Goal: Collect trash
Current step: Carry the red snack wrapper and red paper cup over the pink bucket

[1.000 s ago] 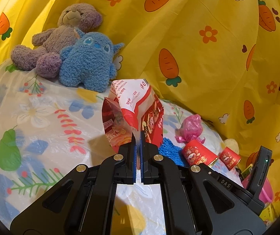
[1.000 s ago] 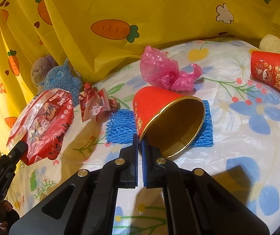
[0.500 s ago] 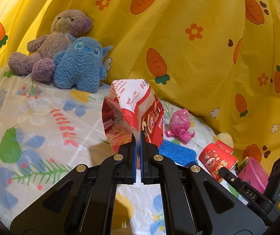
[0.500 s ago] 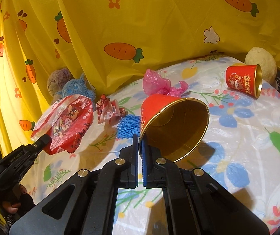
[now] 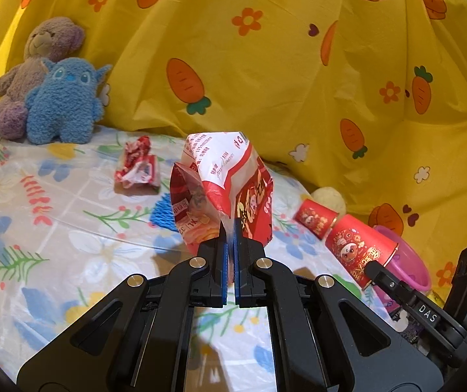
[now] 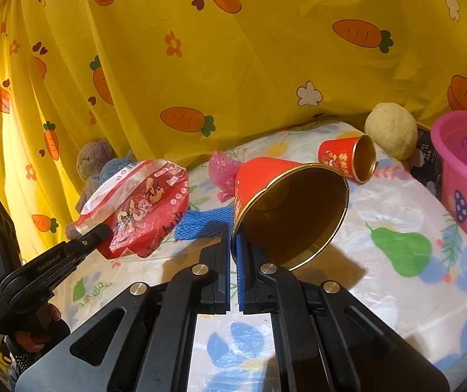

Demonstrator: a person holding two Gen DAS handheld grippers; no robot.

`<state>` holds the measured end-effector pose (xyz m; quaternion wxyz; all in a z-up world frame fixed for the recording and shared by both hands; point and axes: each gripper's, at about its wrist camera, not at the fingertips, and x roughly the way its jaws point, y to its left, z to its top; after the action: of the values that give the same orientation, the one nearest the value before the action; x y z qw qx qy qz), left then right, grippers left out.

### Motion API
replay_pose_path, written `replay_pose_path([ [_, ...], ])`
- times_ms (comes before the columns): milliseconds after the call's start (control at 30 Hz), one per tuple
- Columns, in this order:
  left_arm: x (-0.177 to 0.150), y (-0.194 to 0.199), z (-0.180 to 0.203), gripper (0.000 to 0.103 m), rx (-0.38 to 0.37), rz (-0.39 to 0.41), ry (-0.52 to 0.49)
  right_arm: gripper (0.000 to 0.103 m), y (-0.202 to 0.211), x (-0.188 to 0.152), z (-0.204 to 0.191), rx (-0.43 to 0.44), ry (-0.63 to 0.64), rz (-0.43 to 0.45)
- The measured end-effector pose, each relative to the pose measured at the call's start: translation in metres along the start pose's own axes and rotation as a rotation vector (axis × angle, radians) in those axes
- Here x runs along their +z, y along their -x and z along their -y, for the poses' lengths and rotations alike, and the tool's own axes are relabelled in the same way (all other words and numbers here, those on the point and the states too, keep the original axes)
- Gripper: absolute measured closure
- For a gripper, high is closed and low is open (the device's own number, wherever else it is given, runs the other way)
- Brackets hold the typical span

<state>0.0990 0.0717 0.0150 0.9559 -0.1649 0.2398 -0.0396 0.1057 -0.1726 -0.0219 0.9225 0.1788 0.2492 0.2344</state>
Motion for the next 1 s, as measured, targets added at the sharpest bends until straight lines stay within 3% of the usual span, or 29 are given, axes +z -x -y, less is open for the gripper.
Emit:
replay_pose_path([
  [367, -0.007, -0.042, 0.136, 0.101, -0.269, -0.079, -0.188, 0.099, 0.069, 0.033, 0.072, -0.189, -0.062, 0.15],
  [633, -0.023, -0.088, 0.233, 0.101, -0.472, -0.183, -0.283, 0.099, 0.116, 0.055, 0.129, -0.319, -0.138, 0.265],
  [800, -0.034, -0.116, 0.268, 0.101, -0.533, -0.242, -0.319, 0.099, 0.128, 0.061, 0.152, -0.358, -0.171, 0.298],
  [1000, -0.044, -0.143, 0.298, 0.101, -0.553, -0.288, -0.373, 0.099, 0.131, 0.064, 0.169, -0.383, -0.189, 0.307],
])
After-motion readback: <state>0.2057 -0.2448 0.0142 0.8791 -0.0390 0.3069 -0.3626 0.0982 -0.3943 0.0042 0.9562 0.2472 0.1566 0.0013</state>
